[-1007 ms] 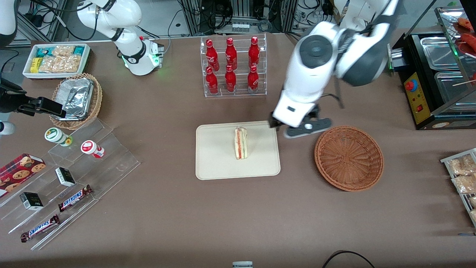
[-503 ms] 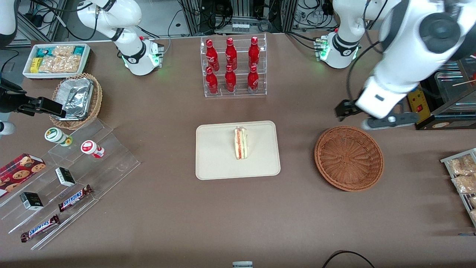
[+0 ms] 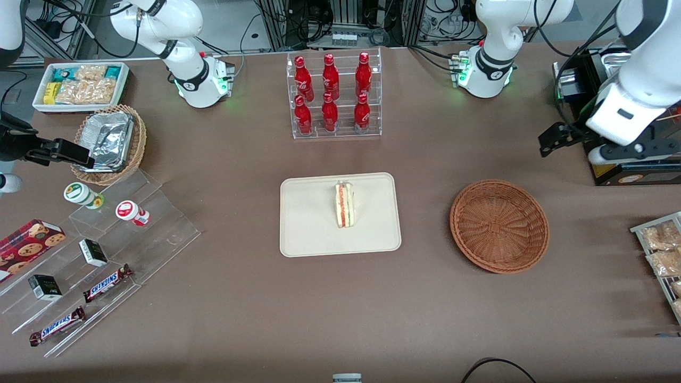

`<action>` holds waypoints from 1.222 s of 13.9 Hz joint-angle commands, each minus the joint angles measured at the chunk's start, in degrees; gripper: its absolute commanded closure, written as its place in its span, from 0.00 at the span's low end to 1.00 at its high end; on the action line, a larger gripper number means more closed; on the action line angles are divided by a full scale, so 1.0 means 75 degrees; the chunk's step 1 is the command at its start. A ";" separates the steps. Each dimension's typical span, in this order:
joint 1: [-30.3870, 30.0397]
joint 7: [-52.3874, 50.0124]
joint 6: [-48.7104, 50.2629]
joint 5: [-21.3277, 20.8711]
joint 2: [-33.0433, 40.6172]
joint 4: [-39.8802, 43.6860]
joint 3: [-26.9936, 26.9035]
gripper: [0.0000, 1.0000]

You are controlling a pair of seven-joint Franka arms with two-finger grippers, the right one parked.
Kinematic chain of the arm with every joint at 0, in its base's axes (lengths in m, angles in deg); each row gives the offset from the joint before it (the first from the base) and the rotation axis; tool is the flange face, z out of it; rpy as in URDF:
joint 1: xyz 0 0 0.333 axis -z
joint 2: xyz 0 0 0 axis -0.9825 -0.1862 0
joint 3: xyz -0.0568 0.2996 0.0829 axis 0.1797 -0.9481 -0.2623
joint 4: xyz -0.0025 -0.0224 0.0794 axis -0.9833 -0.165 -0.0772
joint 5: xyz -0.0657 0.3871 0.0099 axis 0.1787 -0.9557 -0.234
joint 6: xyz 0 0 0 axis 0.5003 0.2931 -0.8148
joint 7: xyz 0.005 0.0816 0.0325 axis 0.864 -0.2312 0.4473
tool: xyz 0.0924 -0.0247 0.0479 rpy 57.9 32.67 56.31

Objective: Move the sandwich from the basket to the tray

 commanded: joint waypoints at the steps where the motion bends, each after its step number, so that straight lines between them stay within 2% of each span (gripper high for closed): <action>1: -0.0219 0.0343 0.0146 0.0048 0.0296 -0.0180 0.0080 0.00; 6: -0.0289 0.0366 0.0627 0.0119 -0.0101 0.0827 0.0044 0.00; 10: -0.0324 0.0669 0.0533 0.0107 -0.0032 0.0876 -0.0095 0.00; 14: -0.0231 0.0683 -0.0472 0.0001 -0.0300 0.0981 -0.0120 0.00; 17: -0.0196 0.0706 -0.0616 0.0060 -0.0896 0.1553 -0.0108 0.00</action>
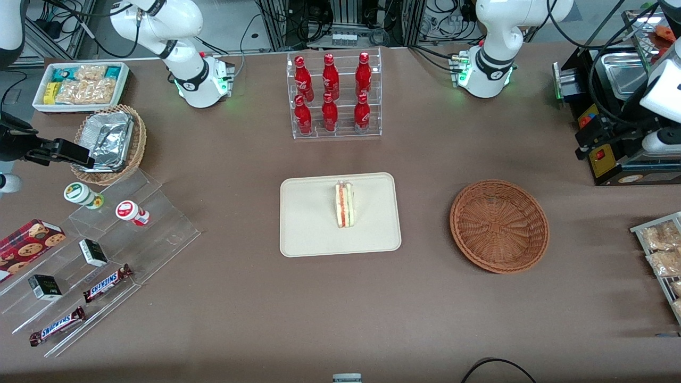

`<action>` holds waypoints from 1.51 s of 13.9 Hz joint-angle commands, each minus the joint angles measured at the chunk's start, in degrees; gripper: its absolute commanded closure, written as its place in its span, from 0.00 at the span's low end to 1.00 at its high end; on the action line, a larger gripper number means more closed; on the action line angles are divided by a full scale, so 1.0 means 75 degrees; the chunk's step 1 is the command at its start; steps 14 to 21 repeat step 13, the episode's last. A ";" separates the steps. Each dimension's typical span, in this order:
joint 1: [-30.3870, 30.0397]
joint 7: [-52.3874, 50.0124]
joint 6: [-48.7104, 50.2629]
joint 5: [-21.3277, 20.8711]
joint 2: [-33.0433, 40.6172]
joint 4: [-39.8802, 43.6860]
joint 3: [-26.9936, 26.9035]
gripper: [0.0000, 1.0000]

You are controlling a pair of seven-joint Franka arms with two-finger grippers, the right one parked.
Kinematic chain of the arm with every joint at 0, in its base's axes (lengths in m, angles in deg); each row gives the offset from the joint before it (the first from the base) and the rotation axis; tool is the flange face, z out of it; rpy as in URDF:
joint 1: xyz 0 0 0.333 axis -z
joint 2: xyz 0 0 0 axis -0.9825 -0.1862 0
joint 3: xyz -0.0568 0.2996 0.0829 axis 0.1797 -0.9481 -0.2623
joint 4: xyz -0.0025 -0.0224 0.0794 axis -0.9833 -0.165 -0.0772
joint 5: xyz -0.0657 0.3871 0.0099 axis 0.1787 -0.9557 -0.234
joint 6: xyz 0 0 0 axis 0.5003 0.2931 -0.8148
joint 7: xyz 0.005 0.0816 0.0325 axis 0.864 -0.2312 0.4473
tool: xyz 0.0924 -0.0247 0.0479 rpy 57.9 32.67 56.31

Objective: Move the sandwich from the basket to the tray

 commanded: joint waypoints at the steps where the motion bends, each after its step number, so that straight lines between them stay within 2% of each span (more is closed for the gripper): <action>1: -0.0001 0.0086 0.0094 0.0057 -0.0856 0.0932 0.0032 0.00; 5: 0.0093 0.0015 0.0141 0.0069 -0.1116 0.1134 0.0032 0.00; 21: 0.0093 0.0483 0.0516 -0.0025 -0.1011 0.1064 -0.0236 0.00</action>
